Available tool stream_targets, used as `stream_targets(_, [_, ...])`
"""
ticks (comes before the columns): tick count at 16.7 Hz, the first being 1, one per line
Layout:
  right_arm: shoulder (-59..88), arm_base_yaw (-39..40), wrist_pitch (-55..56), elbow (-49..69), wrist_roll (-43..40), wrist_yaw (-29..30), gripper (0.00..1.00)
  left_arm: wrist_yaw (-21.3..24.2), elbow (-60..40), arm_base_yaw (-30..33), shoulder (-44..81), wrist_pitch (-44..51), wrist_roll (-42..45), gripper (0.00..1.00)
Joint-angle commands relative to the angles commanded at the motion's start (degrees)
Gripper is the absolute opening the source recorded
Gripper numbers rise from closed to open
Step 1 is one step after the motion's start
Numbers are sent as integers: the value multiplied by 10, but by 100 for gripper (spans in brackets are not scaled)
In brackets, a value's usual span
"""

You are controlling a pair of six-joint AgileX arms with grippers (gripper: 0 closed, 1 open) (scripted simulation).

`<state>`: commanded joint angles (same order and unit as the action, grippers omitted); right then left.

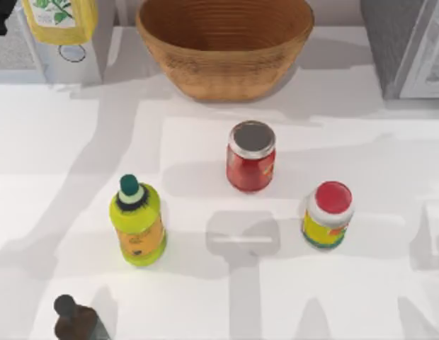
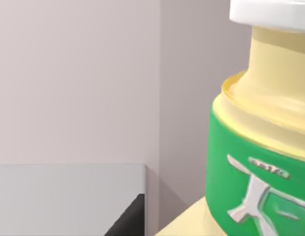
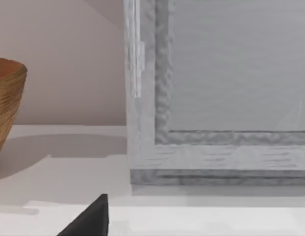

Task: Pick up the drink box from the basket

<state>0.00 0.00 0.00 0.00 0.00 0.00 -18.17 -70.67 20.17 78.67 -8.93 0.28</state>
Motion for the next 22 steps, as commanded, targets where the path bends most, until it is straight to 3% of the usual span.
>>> stream_targets(7, [0,0,0,0,0,0,100,98,395,-109,-454,46,-4,0])
stream_targets(12, [0,0,0,0,0,0,100,155,613,-172,-691,75,-4,0])
stream_targets(16, [0,0,0,0,0,0,100,179,700,-199,-780,88,-3,0])
stream_targets(22, [0,0,0,0,0,0,100,181,707,-200,-784,89,-2,0])
